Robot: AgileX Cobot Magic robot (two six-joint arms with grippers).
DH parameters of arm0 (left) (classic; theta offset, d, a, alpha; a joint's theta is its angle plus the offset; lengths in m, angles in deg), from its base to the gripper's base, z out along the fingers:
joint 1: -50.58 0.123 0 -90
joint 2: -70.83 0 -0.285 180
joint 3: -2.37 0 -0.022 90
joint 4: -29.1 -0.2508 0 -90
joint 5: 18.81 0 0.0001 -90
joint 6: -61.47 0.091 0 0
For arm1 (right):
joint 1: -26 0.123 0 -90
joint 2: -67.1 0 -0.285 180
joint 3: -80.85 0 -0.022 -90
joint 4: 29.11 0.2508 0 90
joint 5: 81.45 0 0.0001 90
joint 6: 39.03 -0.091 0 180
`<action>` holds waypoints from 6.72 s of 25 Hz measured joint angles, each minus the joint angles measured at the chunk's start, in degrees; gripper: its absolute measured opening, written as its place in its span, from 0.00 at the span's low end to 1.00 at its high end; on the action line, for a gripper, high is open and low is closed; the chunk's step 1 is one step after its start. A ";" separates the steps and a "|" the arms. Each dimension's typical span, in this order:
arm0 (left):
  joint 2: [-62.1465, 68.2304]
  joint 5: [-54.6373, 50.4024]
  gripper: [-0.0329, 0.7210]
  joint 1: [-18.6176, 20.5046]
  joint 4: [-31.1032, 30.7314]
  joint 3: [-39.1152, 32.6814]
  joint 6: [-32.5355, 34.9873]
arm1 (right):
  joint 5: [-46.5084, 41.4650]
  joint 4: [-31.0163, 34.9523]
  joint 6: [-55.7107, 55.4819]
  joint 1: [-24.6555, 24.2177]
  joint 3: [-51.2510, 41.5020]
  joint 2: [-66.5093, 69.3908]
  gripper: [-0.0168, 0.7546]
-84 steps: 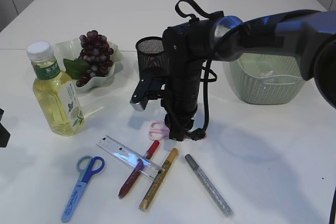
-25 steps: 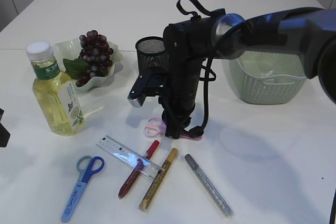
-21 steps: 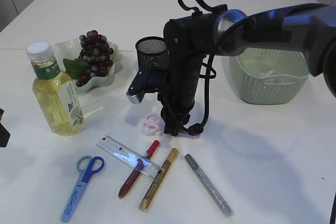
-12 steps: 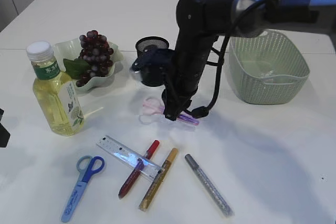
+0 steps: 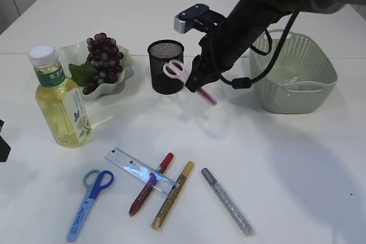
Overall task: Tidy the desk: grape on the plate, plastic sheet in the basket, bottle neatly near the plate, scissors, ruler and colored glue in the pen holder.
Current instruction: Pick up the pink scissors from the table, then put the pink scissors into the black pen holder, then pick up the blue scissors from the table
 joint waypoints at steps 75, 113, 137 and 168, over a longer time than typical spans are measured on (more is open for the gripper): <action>0.00 -4.25 0.52 0.00 0.00 0.00 0.00 | -4.89 -18.82 -38.39 -1.92 3.84 -14.24 0.57; 26.47 -2.68 0.47 -21.86 -4.70 13.81 -20.98 | -14.48 -24.28 -48.13 0.69 -34.42 -44.94 0.55; 35.91 5.00 0.57 -21.95 -6.20 13.90 -23.31 | -14.59 -24.28 -48.13 0.69 -34.42 -44.94 0.55; 37.37 5.01 0.57 -21.95 -7.69 13.90 -29.11 | -14.59 -24.28 -48.13 0.69 -34.62 -44.94 0.55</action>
